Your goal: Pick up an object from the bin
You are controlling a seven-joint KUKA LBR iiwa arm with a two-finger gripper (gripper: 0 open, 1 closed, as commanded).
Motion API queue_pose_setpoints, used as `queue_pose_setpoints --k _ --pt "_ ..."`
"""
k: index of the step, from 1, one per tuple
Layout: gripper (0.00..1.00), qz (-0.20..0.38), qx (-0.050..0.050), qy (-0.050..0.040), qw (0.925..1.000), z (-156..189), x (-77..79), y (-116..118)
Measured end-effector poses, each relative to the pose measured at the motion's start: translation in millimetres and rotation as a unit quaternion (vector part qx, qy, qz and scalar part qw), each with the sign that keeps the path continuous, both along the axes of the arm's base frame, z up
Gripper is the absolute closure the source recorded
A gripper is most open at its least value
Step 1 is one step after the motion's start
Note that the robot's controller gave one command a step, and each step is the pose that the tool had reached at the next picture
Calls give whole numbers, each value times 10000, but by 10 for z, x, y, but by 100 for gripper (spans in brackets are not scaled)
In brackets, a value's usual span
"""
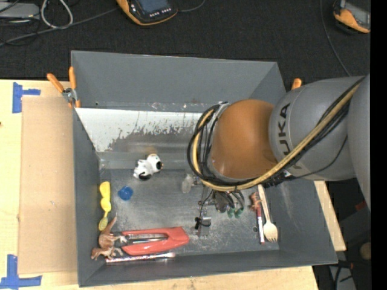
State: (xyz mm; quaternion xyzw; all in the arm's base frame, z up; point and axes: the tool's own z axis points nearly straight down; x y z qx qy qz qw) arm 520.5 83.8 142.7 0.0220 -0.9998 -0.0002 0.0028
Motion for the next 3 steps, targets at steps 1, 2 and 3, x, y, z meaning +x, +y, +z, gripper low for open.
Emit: queue_pose_setpoints --k 1,2,3 --pt "0 1108 3 -68 9938 38 -452 325" --pt "0 66 19 -105 9999 -698 -427 498" --pt "0 188 6 -65 9998 -272 -426 608"
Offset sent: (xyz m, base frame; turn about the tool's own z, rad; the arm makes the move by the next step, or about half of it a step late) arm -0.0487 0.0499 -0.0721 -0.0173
